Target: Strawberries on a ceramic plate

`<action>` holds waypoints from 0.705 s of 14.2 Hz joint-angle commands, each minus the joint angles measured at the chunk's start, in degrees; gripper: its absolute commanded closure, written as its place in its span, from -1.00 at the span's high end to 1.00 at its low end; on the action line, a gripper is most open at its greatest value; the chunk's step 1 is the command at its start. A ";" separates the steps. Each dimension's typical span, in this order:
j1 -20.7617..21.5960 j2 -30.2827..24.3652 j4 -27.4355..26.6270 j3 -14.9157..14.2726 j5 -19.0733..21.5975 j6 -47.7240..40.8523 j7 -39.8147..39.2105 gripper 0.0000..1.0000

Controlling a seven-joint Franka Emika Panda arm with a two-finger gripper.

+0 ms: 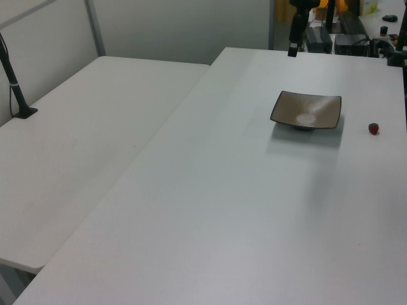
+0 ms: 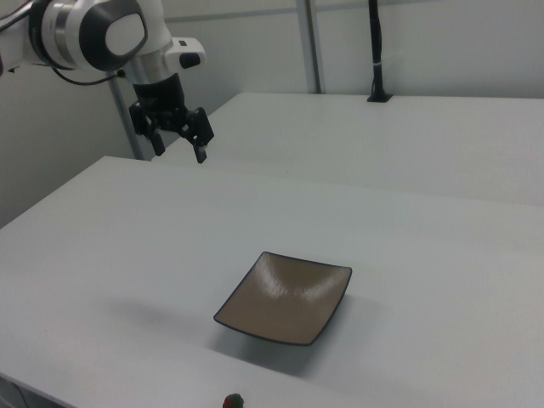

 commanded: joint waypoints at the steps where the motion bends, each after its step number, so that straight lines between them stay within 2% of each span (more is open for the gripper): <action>1: 0.14 -1.28 -1.13 -0.48 1.22 0.98 0.85 1.00; 10: -0.30 -2.08 -1.74 -0.49 1.22 0.36 -0.12 1.00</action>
